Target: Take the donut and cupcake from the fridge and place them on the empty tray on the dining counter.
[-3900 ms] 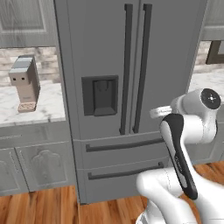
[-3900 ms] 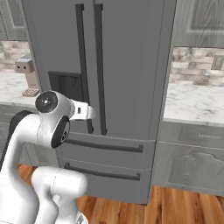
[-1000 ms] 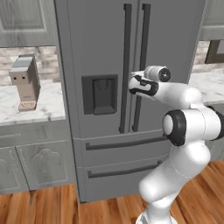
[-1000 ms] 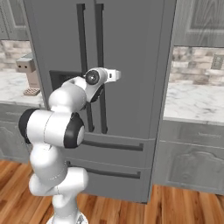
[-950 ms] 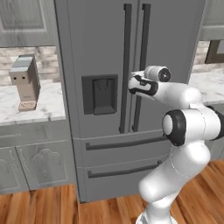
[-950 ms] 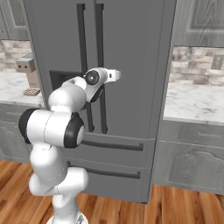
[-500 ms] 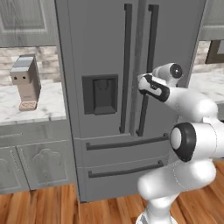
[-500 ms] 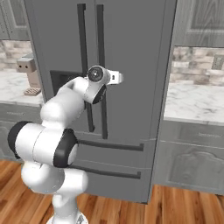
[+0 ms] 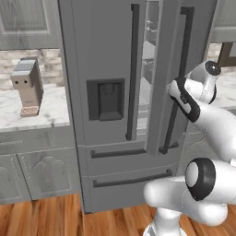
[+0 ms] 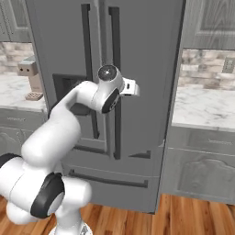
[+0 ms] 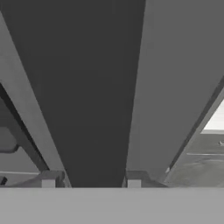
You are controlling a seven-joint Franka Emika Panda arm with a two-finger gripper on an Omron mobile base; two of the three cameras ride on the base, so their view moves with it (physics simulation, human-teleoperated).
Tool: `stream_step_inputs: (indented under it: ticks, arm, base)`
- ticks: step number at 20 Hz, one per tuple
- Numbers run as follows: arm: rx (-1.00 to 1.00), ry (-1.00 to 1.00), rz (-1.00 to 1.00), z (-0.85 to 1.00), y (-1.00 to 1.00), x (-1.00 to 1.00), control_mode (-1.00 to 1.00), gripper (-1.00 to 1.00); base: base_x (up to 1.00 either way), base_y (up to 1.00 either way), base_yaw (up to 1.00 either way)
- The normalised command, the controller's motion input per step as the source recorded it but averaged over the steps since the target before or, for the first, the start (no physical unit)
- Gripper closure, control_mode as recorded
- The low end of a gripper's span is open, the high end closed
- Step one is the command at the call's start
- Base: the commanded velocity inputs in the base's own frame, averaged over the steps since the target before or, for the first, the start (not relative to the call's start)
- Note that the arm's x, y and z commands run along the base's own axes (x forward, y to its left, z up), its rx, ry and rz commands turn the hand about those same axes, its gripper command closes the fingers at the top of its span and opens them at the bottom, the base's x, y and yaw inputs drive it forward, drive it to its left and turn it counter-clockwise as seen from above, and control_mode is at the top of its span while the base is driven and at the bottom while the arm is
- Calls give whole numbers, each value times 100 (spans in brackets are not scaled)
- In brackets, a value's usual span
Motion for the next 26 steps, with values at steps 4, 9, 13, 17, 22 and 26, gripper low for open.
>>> stream_step_inputs:
  ticks: [4,9,13,17,22,26]
  arm:
    - [0,0,0,0,-100,-100,-100,100]
    - [0,0,0,0,-100,-98,-100,100]
    - [0,-1,-1,0,-88,-90,-100,-100]
    - [0,0,-12,11,-57,-90,-100,-100]
    - [-4,4,-8,41,10,-94,-100,-100]
    - [-20,4,0,31,82,-87,-100,-100]
  base:
    - [0,0,0]
    - [0,0,0]
    - [0,0,0]
    - [0,0,0]
    - [0,0,0]
    - [0,0,0]
